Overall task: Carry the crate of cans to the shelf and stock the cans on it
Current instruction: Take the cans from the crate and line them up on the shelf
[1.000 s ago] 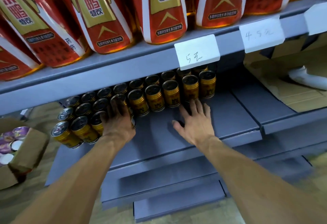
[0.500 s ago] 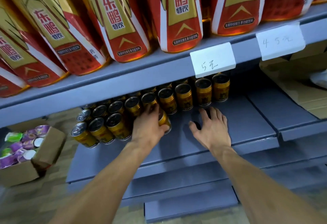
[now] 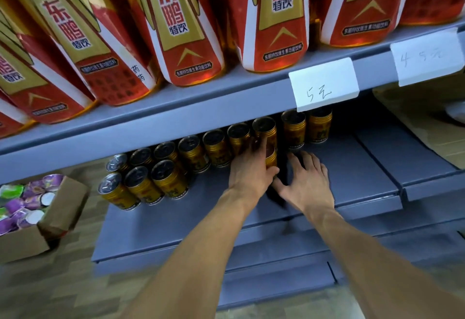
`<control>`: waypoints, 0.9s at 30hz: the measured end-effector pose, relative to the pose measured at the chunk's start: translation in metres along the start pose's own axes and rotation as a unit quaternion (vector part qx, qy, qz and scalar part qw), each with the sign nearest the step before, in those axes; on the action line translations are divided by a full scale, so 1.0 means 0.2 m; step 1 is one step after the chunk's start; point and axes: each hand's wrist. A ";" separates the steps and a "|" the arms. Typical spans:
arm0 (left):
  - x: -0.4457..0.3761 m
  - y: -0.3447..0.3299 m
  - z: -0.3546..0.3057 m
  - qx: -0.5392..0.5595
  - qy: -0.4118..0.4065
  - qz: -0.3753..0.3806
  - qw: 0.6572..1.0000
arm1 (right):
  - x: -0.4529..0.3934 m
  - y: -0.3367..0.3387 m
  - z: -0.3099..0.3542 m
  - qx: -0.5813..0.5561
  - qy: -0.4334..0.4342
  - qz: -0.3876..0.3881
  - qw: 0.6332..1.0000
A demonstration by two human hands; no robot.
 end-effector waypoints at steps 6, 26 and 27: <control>0.13 0.10 0.21 0.048 -0.001 -0.095 0.994 | -0.02 0.00 -0.06 0.024 0.023 0.008 0.999; 0.29 0.38 0.87 -0.169 0.135 0.018 0.976 | -0.01 -0.03 0.02 0.033 0.030 0.024 0.999; 0.30 0.38 0.86 -0.163 0.141 0.017 0.976 | -0.01 -0.03 0.02 0.034 0.032 0.024 0.999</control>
Point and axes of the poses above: each hand's wrist, its own x-axis away from the middle knuckle, its own y-axis out of the back of the hand, z = x × y, and after that the axes turned 15 degrees about -z, right-handed
